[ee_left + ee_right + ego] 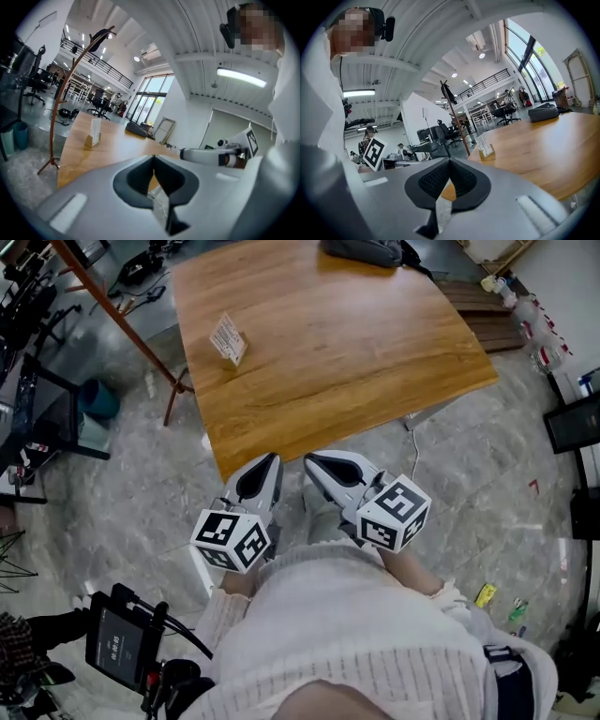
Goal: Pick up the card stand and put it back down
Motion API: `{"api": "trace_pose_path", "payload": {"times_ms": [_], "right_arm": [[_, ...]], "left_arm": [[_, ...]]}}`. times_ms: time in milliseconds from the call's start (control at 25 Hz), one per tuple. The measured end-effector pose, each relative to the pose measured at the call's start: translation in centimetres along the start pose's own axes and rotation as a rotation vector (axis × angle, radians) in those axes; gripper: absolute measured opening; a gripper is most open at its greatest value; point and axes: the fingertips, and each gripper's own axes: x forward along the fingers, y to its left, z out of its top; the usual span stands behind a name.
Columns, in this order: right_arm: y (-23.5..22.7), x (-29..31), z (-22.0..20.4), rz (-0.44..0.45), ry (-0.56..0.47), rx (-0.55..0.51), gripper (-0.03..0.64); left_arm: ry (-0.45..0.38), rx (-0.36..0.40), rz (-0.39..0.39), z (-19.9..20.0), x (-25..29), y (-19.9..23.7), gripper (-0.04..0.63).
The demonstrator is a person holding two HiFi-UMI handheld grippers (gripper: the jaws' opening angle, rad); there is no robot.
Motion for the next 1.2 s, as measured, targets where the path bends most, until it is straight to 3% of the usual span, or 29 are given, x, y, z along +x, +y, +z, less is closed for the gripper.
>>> {"api": "trace_pose_path", "payload": {"times_ms": [280, 480, 680, 1200], "right_arm": [[-7.8, 4.0, 4.8, 0.046, 0.035, -0.016, 0.000], [-13.8, 7.7, 6.6, 0.071, 0.058, -0.024, 0.000], [-15.0, 8.9, 7.8, 0.102, 0.077, -0.030, 0.000], [-15.8, 11.4, 6.4, 0.166, 0.112, 0.039, 0.000]], "left_arm": [[-0.035, -0.016, 0.046, 5.0, 8.0, 3.4, 0.009], [-0.048, -0.051, 0.087, 6.4, 13.4, 7.2, 0.008], [-0.063, -0.059, 0.088, 8.0, 15.3, 7.5, 0.009], [-0.046, -0.067, 0.135, 7.3, 15.1, 8.8, 0.009]]}}
